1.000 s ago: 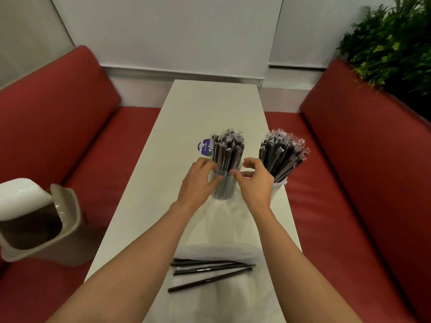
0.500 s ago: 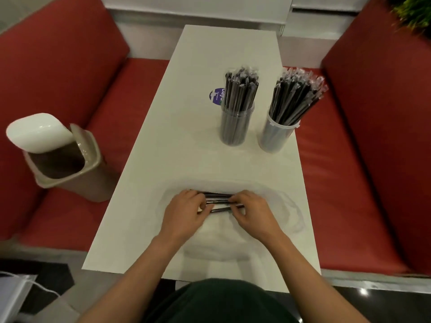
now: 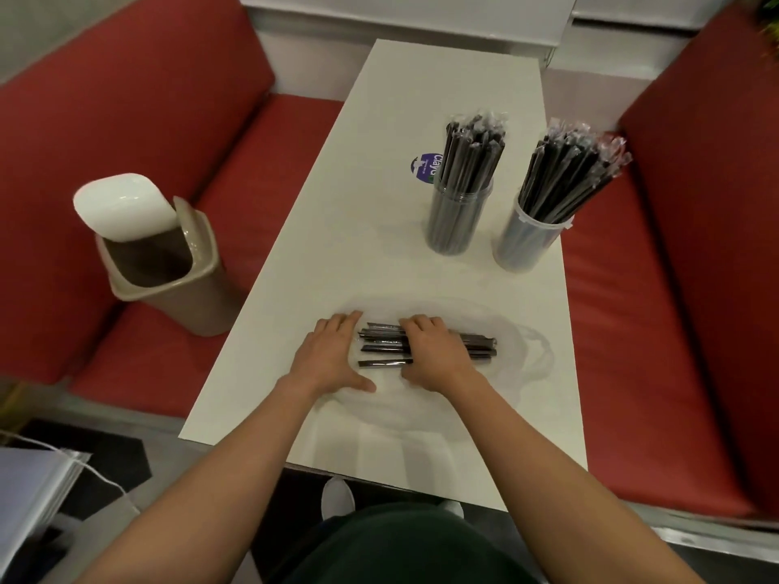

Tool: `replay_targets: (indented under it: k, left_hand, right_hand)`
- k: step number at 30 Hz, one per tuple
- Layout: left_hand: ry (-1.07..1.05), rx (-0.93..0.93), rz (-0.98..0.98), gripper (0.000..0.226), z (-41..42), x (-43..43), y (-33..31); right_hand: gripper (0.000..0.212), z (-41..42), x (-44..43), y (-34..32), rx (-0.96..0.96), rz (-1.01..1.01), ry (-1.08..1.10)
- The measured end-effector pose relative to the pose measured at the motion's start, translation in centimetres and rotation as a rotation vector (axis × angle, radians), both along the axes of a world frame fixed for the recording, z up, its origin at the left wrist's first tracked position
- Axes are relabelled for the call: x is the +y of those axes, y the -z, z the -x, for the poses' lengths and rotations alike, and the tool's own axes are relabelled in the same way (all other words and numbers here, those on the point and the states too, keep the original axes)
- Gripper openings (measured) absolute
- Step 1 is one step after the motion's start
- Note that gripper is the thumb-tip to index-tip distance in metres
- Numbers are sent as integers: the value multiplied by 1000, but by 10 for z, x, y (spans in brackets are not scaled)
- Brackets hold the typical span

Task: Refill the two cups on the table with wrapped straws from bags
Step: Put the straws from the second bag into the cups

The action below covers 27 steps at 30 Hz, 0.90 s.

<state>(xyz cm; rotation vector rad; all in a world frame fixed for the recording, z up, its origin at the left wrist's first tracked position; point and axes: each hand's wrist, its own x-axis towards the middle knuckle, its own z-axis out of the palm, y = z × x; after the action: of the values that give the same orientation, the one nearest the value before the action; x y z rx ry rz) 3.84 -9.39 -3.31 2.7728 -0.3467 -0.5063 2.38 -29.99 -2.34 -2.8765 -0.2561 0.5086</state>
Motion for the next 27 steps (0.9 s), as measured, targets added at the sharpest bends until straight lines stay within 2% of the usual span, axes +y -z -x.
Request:
replay_targets:
  k: [3, 6, 11, 15, 18, 20, 23, 27]
  left_hand:
    - [-32, -13, 106, 131, 2, 6, 5]
    - [-73, -41, 202, 114, 9, 11, 7]
    - [-58, -77, 280, 75, 14, 21, 11]
    - [-42, -152, 298, 56, 10, 26, 12]
    - [-55, -310, 345, 51, 9, 20, -1]
    - [-124, -333, 490, 45, 9, 4, -22]
    - [-135, -88, 741, 44, 7, -28, -62]
    - [-15, 243, 887, 44, 2, -59, -97]
  right_hand:
    - [61, -10, 4, 7, 3, 90, -8]
    - [44, -12, -1, 14, -66, 117, -60]
    - [25, -12, -15, 9, -158, 13, -88]
    - [15, -8, -24, -32, -147, -258, 23]
    - [15, 4, -27, -63, -155, -696, 232]
    - [20, 5, -27, -81, -161, -933, 348]
    - [36, 0, -24, -104, -138, -1127, 386]
    - [48, -7, -18, -122, -62, -1361, 457]
